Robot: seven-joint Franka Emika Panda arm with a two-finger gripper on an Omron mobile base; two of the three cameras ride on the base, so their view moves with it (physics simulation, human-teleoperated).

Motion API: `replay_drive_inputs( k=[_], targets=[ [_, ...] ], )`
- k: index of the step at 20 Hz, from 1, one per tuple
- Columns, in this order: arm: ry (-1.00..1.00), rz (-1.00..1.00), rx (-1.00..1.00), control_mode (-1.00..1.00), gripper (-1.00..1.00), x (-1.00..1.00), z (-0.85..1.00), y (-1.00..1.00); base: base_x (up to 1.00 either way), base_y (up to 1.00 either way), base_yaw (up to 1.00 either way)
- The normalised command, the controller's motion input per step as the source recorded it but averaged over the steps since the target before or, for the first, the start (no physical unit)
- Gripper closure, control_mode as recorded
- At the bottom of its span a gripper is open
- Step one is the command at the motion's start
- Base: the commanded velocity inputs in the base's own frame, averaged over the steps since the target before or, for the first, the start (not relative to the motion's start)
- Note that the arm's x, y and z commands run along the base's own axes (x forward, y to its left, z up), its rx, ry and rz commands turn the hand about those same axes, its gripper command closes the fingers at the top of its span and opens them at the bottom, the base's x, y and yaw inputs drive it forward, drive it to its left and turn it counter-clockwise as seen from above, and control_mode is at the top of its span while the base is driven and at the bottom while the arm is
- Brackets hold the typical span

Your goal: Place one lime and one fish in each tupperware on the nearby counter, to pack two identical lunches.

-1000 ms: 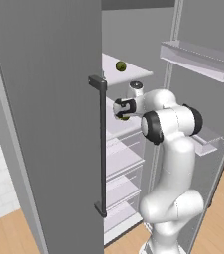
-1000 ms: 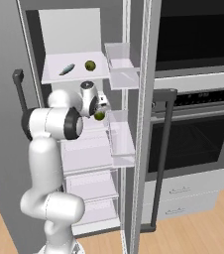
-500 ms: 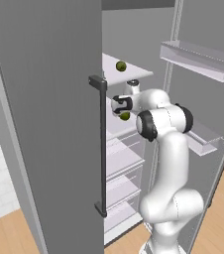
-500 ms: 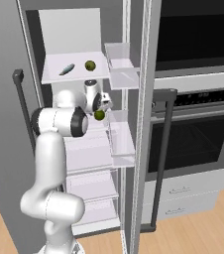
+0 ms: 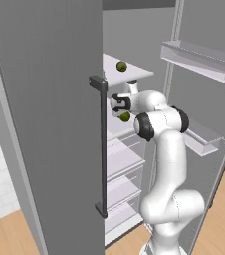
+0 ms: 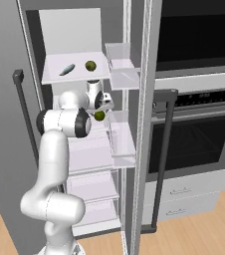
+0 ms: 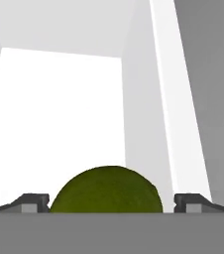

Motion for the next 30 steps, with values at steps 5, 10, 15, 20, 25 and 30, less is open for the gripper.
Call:
replay_drive_inputs(
  k=[5,10,15,20,25,30],
  targets=[
    [0.02,0.00,0.00,-1.00,-1.00,0.00,-0.03,0.00,0.00,0.00,0.00],
    [0.02,0.00,0.00,-1.00,-1.00,-0.06,-0.09,0.00,0.00,0.00,0.00],
    [0.01,0.00,0.00,-1.00,-1.00,-0.18,-0.13,0.00,0.00,0.00,0.00],
    [0.01,0.00,0.00,-1.00,-1.00,-0.05,-0.25,0.00,0.00,0.00,0.00],
    [0.00,0.00,0.00,-1.00,-1.00,0.05,-0.05,0.03,0.00,0.00,0.00],
    [0.00,0.00,0.00,-1.00,-1.00,0.03,-0.04,0.09,0.00,0.00,0.00]
  ],
)
